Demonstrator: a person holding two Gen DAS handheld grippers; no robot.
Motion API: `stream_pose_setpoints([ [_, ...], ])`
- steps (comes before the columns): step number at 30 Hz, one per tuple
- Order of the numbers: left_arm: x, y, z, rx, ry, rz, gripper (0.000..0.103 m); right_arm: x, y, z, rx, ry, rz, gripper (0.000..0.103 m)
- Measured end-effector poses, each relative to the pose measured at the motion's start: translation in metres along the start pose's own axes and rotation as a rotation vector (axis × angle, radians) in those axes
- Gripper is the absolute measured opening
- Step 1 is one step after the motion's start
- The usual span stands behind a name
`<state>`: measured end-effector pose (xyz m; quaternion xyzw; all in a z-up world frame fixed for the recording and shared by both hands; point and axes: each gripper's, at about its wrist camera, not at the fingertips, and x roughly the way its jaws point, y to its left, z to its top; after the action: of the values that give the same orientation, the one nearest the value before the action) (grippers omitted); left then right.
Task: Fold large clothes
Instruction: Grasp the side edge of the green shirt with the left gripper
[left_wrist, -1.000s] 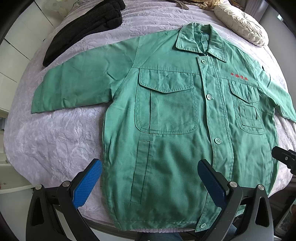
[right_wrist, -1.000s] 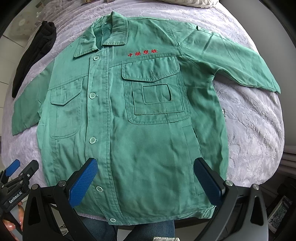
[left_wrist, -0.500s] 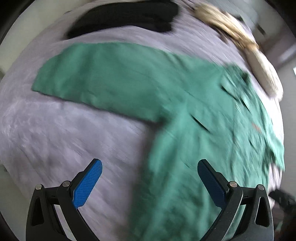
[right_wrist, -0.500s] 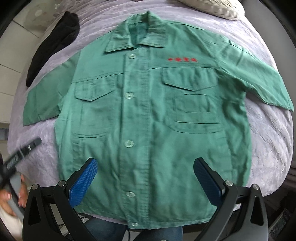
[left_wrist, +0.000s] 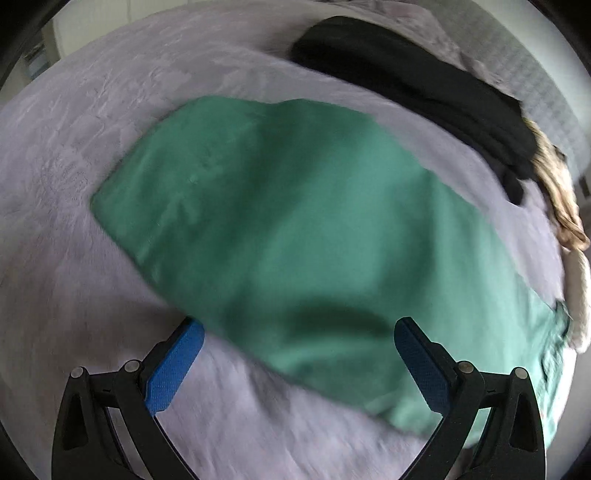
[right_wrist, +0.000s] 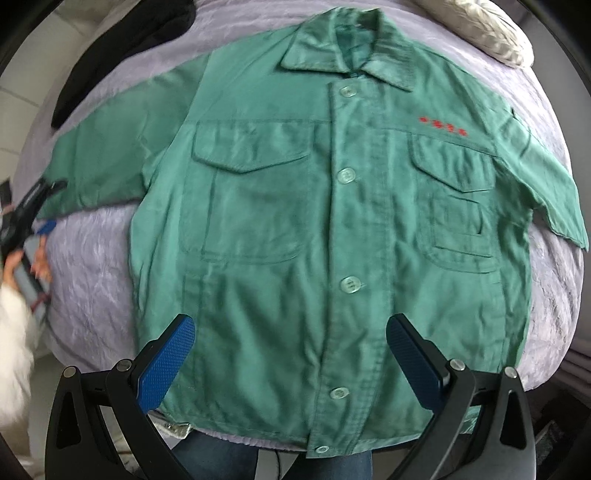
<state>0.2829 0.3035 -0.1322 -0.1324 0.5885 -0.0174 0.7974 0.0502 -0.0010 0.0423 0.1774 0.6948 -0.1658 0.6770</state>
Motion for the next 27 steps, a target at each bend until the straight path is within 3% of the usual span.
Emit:
stream_pose_setpoints([
  [2, 0.004, 0.006, 0.004, -0.020, -0.015, 0.031, 0.080, 0.003, 0.009, -0.003, -0.015, 0.012, -0.004, 0.103],
  [3, 0.000, 0.007, 0.004, -0.023, -0.033, 0.048, 0.060, 0.003, 0.012, -0.004, -0.020, 0.015, -0.005, 0.103],
  [4, -0.005, 0.008, 0.005, -0.020, -0.050, 0.047, 0.032, 0.004, 0.013, -0.005, -0.022, 0.016, -0.006, 0.103],
  [6, -0.014, 0.010, 0.005, -0.020, -0.073, 0.017, 0.005, 0.006, 0.016, -0.005, -0.027, 0.018, -0.001, 0.103],
  [8, -0.027, 0.008, 0.004, -0.012, -0.102, -0.032, 0.005, 0.007, 0.017, -0.005, -0.028, 0.017, 0.003, 0.103],
  [13, -0.075, -0.030, 0.003, 0.127, -0.195, -0.158, 0.005, 0.011, 0.012, -0.006, -0.034, 0.012, 0.028, 0.103],
  [20, -0.161, -0.162, -0.039, 0.410, -0.299, -0.376, 0.005, 0.003, -0.030, -0.008, 0.020, -0.028, 0.083, 0.103],
  [23, -0.169, -0.236, -0.085, 0.572, -0.263, -0.456, 0.005, -0.001, -0.060, -0.009, 0.064, -0.051, 0.090, 0.103],
  [27, -0.138, -0.329, -0.154, 0.737, -0.158, -0.470, 0.005, 0.004, -0.109, -0.015, 0.151, -0.053, 0.092, 0.103],
])
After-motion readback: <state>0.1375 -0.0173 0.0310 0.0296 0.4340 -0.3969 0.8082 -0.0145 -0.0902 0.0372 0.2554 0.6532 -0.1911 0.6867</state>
